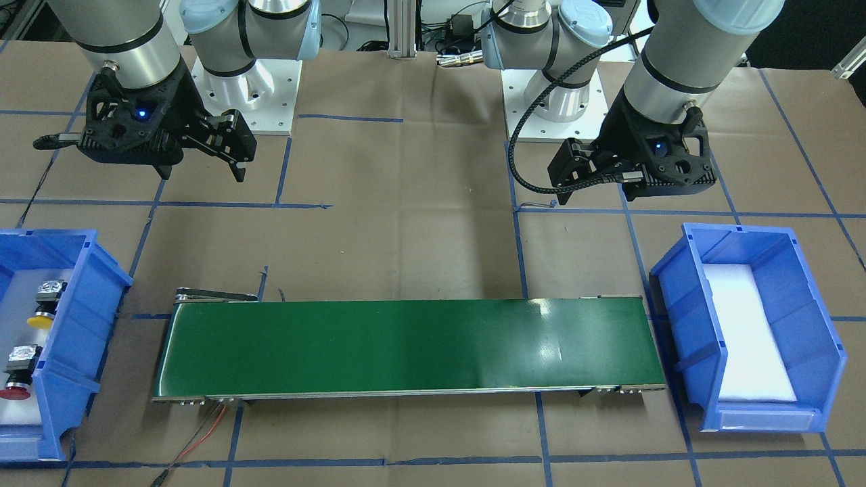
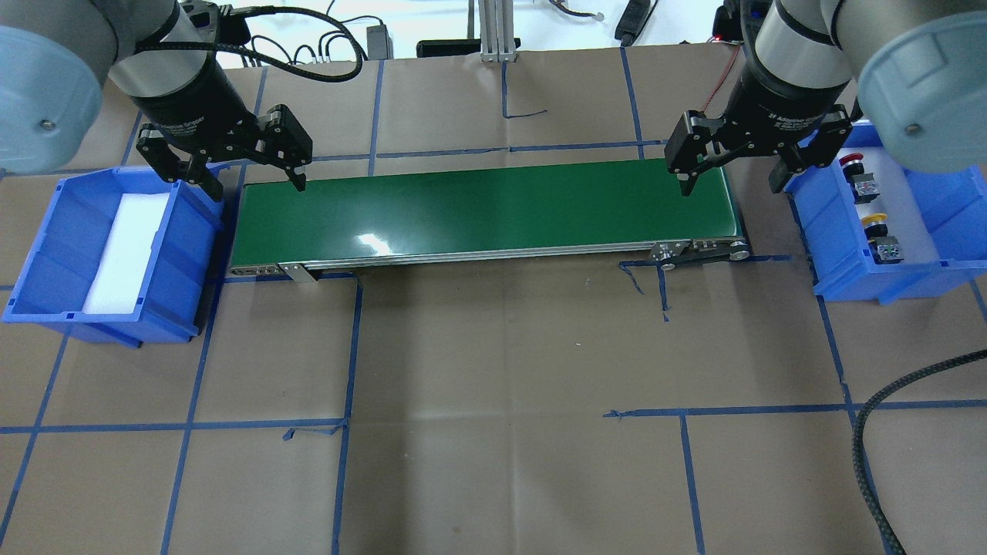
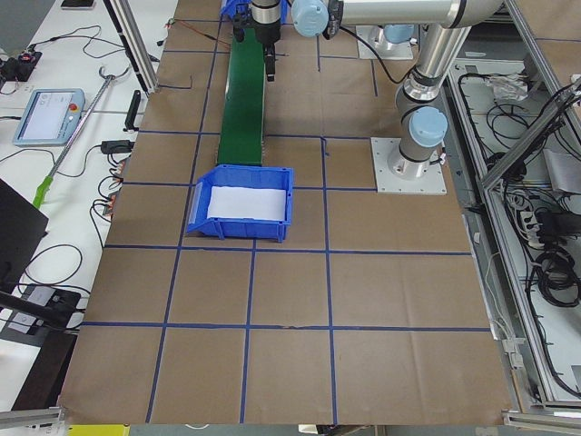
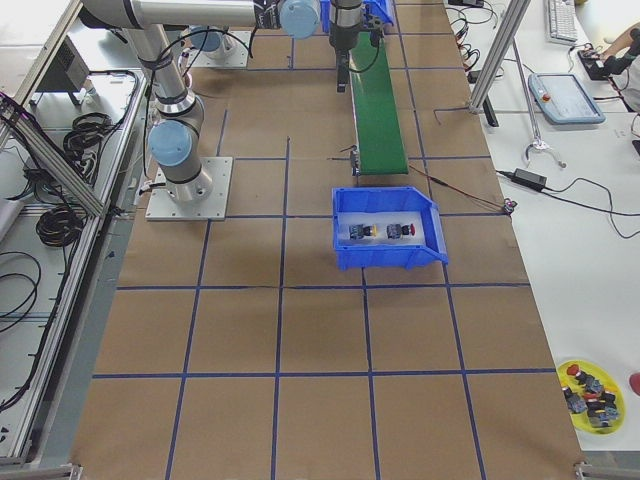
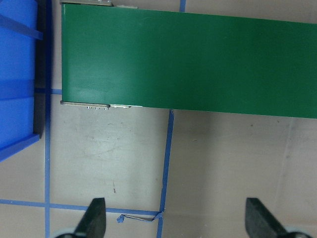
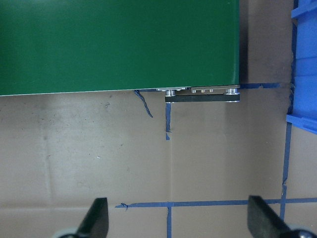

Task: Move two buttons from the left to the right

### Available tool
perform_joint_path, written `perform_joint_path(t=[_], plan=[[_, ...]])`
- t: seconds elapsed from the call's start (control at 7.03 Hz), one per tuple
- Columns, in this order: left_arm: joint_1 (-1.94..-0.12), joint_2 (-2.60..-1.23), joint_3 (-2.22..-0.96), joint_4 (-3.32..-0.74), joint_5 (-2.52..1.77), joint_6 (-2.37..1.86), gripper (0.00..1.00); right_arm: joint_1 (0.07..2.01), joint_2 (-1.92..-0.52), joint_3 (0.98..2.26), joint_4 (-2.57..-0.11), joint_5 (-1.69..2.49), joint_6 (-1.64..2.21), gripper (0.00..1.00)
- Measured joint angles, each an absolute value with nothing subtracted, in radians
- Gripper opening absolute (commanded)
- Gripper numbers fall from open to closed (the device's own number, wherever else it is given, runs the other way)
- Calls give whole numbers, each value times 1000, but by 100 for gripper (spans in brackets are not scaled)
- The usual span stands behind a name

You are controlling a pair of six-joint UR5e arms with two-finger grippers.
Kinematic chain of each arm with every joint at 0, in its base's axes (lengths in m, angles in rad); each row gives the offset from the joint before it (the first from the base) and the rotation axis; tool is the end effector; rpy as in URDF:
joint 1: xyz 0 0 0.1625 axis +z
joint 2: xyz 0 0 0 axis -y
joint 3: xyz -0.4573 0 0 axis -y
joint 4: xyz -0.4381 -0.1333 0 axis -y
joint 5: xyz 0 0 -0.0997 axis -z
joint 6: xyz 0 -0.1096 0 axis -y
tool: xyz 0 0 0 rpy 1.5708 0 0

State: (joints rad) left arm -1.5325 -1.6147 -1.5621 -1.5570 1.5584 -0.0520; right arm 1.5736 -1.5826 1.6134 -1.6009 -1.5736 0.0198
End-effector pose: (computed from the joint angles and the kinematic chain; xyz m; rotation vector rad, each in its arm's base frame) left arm -0.1133 -0.5600 0.4922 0.1414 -3.1260 -0.0336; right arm 0.1345 -0.5317 0.4966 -0.0267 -3.1387 -0.0010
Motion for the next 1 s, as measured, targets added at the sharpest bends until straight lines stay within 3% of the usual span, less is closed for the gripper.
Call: perform_joint_path(t=[1.0], plan=[[-1535,-1620,-1552,-1557,1572,-40,100,1573,-1596,1604,-1603,-1575,16,100]])
